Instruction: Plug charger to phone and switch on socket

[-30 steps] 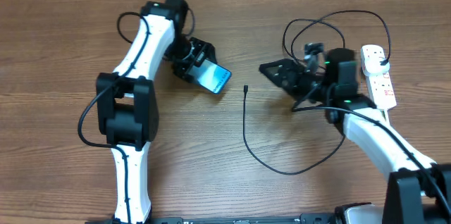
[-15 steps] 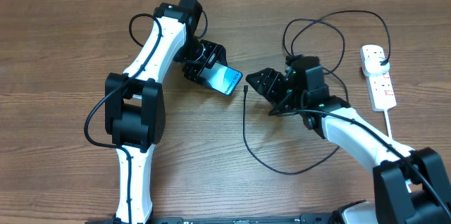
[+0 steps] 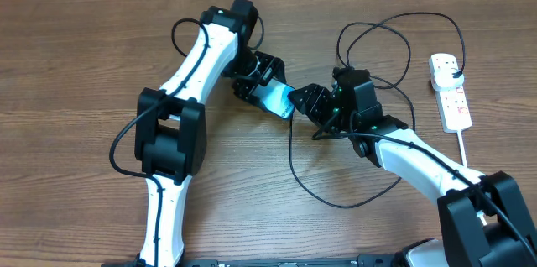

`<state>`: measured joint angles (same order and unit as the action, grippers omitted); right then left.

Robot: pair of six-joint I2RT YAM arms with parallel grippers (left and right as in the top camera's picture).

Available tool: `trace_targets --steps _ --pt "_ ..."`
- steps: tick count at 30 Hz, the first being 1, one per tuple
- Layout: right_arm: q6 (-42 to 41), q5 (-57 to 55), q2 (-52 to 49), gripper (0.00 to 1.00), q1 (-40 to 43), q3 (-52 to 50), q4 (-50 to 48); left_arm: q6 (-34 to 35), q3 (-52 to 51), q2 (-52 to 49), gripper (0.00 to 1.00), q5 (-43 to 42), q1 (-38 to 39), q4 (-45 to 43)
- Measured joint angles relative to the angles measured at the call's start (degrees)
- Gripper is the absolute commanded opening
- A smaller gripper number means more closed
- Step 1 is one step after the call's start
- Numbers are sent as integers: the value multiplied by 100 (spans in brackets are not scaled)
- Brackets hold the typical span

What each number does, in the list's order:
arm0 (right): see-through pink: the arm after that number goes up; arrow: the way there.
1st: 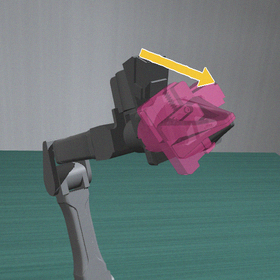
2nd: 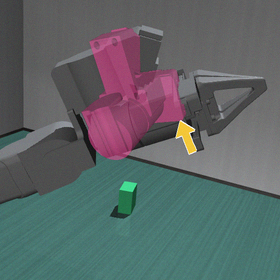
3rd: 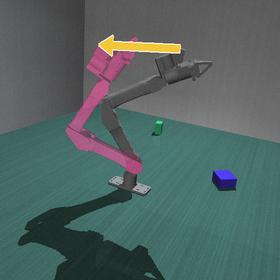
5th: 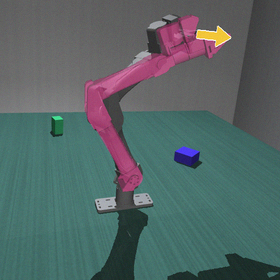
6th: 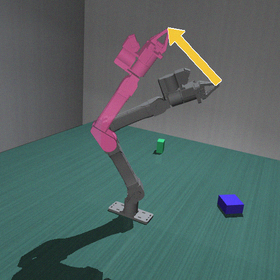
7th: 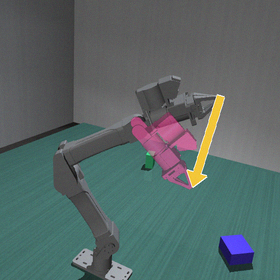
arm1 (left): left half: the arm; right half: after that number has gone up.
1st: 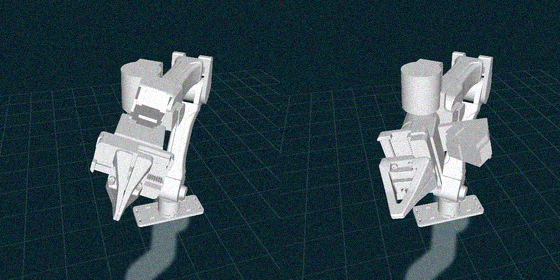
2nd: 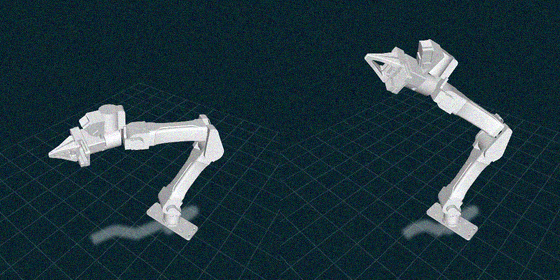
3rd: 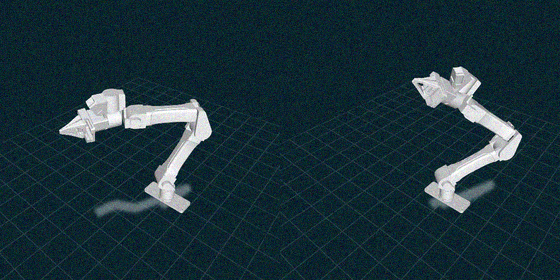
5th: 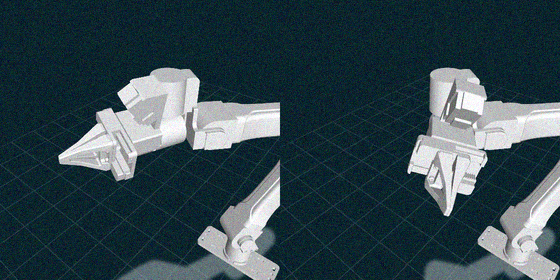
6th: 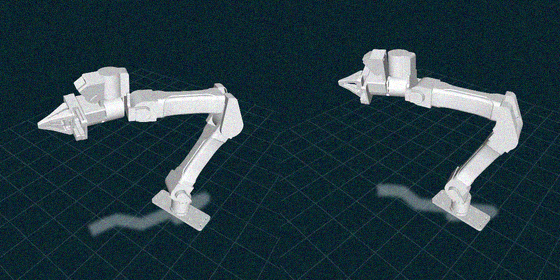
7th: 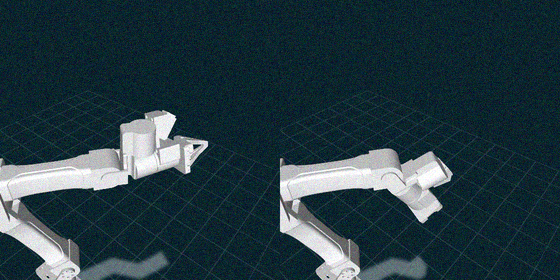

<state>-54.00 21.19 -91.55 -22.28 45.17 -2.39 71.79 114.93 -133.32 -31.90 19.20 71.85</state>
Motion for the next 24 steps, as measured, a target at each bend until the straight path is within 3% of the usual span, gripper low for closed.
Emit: trace_targets --steps 21,24 --pt "-28 -85 -179 35 -68 0 -61 393 0 0 35 -348 361 -74" --pt "-28 -107 -179 28 -68 0 -61 437 0 0 35 -457 372 -74"
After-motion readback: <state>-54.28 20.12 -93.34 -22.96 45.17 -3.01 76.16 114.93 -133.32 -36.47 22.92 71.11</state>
